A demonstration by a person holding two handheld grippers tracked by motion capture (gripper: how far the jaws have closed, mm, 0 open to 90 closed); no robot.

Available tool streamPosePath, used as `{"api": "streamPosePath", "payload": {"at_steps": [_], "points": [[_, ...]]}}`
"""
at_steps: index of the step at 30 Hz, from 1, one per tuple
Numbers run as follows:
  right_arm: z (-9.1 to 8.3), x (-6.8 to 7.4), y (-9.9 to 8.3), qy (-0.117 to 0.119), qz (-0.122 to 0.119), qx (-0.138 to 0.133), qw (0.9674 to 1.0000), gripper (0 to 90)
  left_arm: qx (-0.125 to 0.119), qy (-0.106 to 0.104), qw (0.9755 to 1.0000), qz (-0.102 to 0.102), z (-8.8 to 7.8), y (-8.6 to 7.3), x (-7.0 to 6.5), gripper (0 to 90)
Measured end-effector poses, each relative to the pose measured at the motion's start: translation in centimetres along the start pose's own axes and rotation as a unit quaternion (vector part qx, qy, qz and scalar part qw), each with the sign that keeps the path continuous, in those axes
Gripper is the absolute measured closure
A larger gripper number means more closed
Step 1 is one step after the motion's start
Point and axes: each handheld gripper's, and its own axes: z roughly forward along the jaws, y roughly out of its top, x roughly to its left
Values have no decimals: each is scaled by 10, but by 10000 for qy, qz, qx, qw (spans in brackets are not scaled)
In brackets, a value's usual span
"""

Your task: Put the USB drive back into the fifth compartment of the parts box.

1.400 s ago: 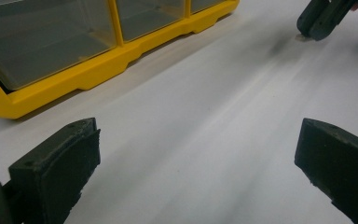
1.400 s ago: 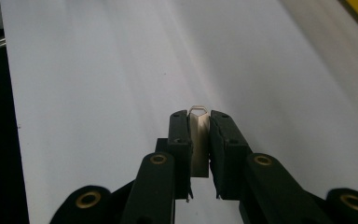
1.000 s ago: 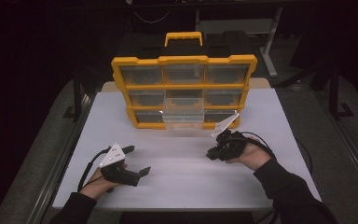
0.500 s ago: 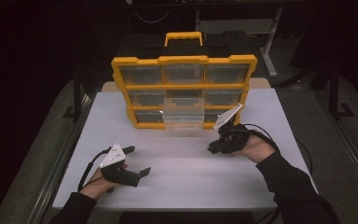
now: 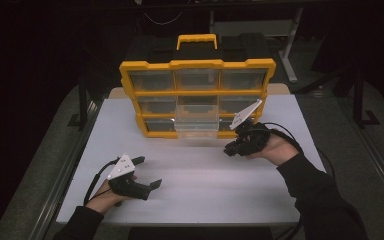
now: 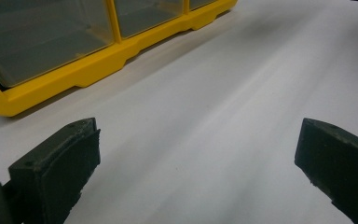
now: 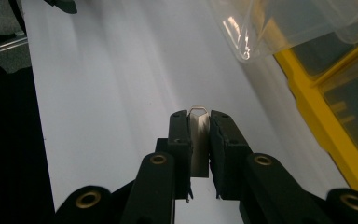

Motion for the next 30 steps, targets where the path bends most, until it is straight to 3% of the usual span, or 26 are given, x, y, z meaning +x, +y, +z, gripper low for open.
{"api": "streamPosePath", "payload": {"at_steps": [30], "points": [[-51,-7,38,-237,-175,-155,9994,779,15,-35,10000,33,1,0,-2,0]]}}
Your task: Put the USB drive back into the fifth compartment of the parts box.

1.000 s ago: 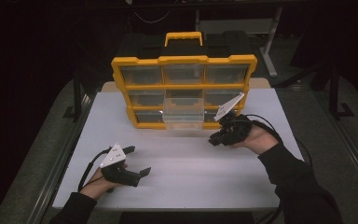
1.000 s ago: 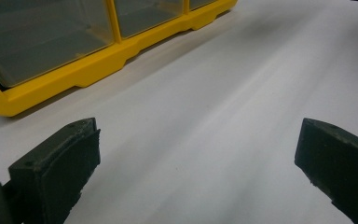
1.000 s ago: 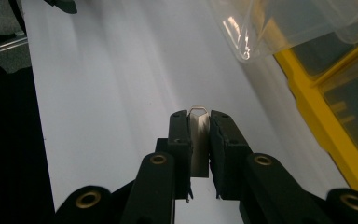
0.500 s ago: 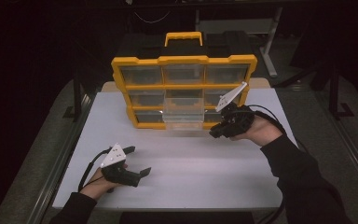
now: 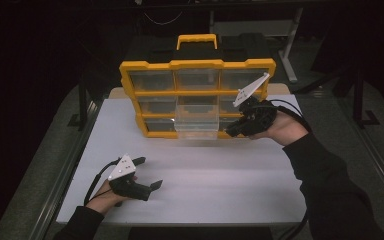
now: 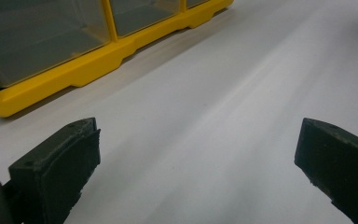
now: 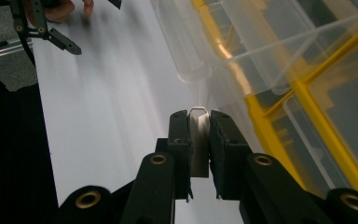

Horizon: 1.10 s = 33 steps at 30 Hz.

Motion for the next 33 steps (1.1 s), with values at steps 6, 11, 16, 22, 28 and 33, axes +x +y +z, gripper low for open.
{"api": "streamPosePath", "payload": {"at_steps": [6,11,16,22,28,33], "points": [[-8,-2,9,-45,-38,-10,10000,779,15,-16,10000,11,0,0,0,0],[-14,-5,20,-72,-67,-53,9999,779,17,-20,10000,25,0,0,-1,0],[-17,-8,36,-74,-105,-104,9999,779,20,-22,10000,31,0,0,-1,0],[-14,-11,51,-34,-123,-145,9998,778,16,-15,10000,6,0,-1,0,0],[-6,-13,66,24,-159,-157,9997,778,2,-7,10000,-8,-2,-1,2,0],[4,-14,76,38,-189,-134,9997,777,-1,5,10000,0,-2,-2,2,0]]}}
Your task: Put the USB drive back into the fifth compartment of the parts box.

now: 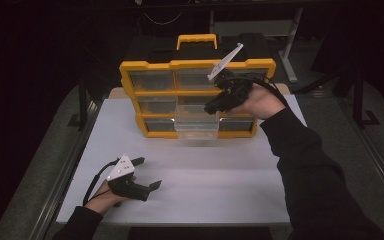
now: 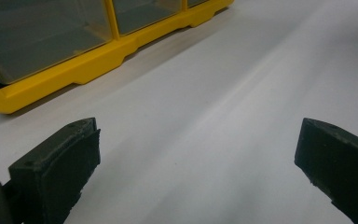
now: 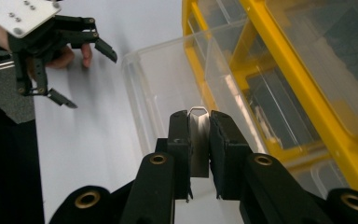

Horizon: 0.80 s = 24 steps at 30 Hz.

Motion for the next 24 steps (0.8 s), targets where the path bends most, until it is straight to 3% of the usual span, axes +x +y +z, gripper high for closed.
{"api": "streamPosePath", "payload": {"at_steps": [11,24], "points": [[36,-5,12,116,-6,228,9997,776,-1,-73,10000,28,2,2,-1,0],[43,-7,11,153,51,408,9990,724,19,-82,10000,32,3,2,-1,0]]}}
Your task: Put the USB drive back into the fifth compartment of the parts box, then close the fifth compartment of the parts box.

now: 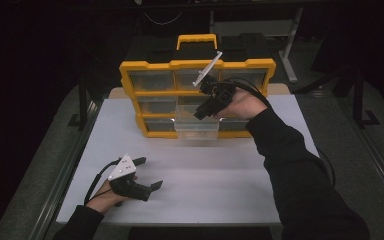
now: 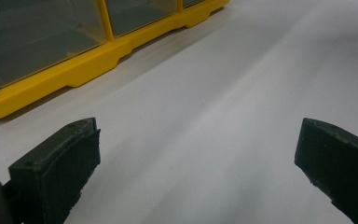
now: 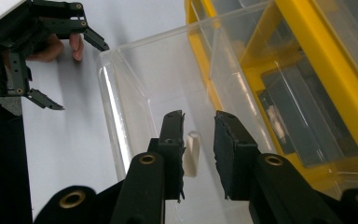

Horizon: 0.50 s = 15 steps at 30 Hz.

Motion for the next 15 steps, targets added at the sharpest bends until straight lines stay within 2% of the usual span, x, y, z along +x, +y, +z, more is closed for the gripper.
{"api": "streamPosePath", "payload": {"at_steps": [2,3,7,15], "points": [[0,0,0,-6,-3,-16,10000,754,1,3,10000,-10,0,0,0,0],[-3,0,-1,-20,8,-59,10000,822,0,3,10000,-11,0,0,0,0],[-8,1,-1,-19,-12,-135,9999,882,-4,10,10000,-7,0,0,0,0],[-20,12,-3,111,-70,-358,9993,886,9,21,10000,-1,0,0,-1,0]]}}
